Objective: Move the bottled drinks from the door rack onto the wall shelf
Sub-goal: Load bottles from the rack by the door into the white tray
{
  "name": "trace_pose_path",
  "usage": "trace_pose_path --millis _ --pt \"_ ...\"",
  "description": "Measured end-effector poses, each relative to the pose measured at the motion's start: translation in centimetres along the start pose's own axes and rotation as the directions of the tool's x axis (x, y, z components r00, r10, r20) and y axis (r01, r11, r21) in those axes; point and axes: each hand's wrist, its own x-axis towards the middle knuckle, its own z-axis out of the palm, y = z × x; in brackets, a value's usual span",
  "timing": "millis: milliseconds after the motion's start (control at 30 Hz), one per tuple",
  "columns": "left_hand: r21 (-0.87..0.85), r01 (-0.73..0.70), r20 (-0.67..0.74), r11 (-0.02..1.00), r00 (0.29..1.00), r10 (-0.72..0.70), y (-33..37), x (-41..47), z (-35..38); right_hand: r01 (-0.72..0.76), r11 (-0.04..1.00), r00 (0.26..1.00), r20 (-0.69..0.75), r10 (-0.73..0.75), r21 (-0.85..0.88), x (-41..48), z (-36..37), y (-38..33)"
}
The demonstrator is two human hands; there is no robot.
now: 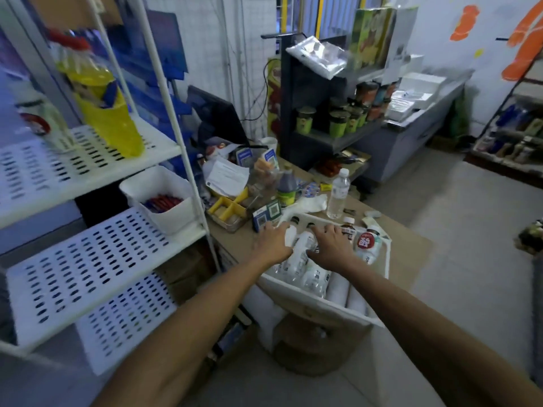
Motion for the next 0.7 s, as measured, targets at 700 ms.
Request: trace_pose_path --millis 700 --pt "0.071 0.232 -0.274 0.970 0.940 -0.205 -21.2 -10.6 -13.4 0.374 0.927 0.925 -0.091 -0.370 0.038 1.9 -5.1 -27.0"
